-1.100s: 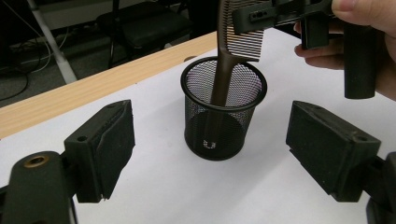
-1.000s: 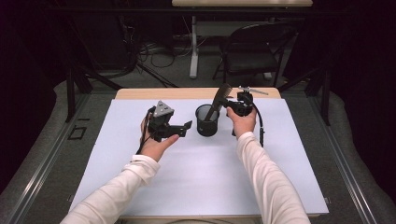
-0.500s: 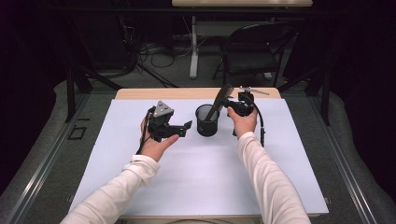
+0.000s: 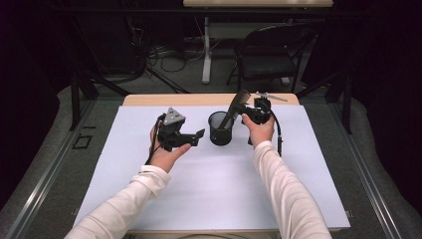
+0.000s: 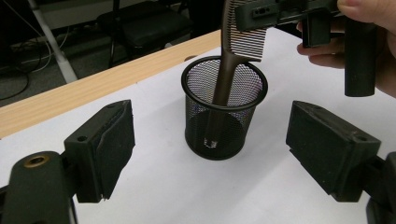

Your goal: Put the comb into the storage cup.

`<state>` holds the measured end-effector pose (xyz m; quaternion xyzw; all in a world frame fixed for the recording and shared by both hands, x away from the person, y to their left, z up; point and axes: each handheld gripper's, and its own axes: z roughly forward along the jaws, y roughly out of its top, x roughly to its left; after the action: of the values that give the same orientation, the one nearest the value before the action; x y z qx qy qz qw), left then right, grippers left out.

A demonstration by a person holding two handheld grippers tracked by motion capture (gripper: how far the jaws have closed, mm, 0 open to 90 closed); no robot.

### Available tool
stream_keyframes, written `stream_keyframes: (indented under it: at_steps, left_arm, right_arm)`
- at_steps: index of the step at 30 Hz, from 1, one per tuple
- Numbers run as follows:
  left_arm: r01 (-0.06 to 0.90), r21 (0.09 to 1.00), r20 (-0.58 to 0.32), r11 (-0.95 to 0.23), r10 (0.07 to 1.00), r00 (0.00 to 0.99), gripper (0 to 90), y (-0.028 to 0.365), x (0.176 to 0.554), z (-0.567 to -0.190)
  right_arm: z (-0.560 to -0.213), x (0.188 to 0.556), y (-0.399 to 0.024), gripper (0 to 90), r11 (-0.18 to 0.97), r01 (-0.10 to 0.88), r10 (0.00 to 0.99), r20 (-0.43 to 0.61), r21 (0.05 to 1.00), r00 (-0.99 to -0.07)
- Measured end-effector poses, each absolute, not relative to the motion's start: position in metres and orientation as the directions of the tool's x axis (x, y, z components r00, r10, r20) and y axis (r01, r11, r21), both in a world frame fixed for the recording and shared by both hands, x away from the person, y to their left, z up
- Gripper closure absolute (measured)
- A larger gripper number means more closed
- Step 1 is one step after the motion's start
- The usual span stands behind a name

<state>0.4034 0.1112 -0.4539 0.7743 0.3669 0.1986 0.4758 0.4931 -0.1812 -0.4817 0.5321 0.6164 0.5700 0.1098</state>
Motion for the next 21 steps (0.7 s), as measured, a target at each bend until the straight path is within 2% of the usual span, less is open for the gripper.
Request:
stream_keyframes:
  at_steps: [1, 2, 4, 7, 8, 15, 21]
  left_arm:
    - [0.379, 0.883, -0.042, -0.278, 0.757, 0.652, 15.6, 0.1112, 0.4034, -0.4539]
    - [0.38, 0.883, -0.042, -0.277, 0.758, 0.651, 15.6, 0.1114, 0.4033, -0.4538]
    - [0.381, 0.882, -0.044, -0.276, 0.757, 0.652, 15.6, 0.112, 0.4035, -0.4536]
    - [0.384, 0.883, -0.048, -0.271, 0.76, 0.648, 15.6, 0.1125, 0.4037, -0.4536]
    - [0.383, 0.883, -0.048, -0.271, 0.76, 0.648, 15.6, 0.1126, 0.4038, -0.4536]
    - [0.382, 0.883, -0.046, -0.272, 0.76, 0.648, 15.6, 0.1122, 0.4043, -0.4539]
    - [0.382, 0.883, -0.046, -0.272, 0.761, 0.647, 15.5, 0.1129, 0.4044, -0.4535]
  right_arm:
    - [-0.4817, 0.4931, -0.1812, 68.9, -0.216, 0.531, 0.781, 0.471, 0.82, -0.41]
    - [-0.4816, 0.493, -0.1804, 61.3, -0.213, 0.522, 0.785, 0.463, 0.826, -0.413]
    - [-0.4819, 0.4935, -0.1802, 52.6, -0.213, 0.516, 0.789, 0.457, 0.83, -0.41]
    - [-0.4822, 0.4938, -0.1803, 48.5, -0.209, 0.515, 0.794, 0.451, 0.831, -0.407]
    - [-0.4819, 0.494, -0.1811, 43.7, -0.201, 0.507, 0.803, 0.437, 0.838, -0.405]
    - [-0.4817, 0.4941, -0.1832, 34.1, -0.193, 0.507, 0.811, 0.428, 0.84, -0.4]
    - [-0.481, 0.4932, -0.1848, 32.5, -0.159, 0.506, 0.825, 0.396, 0.848, -0.404]
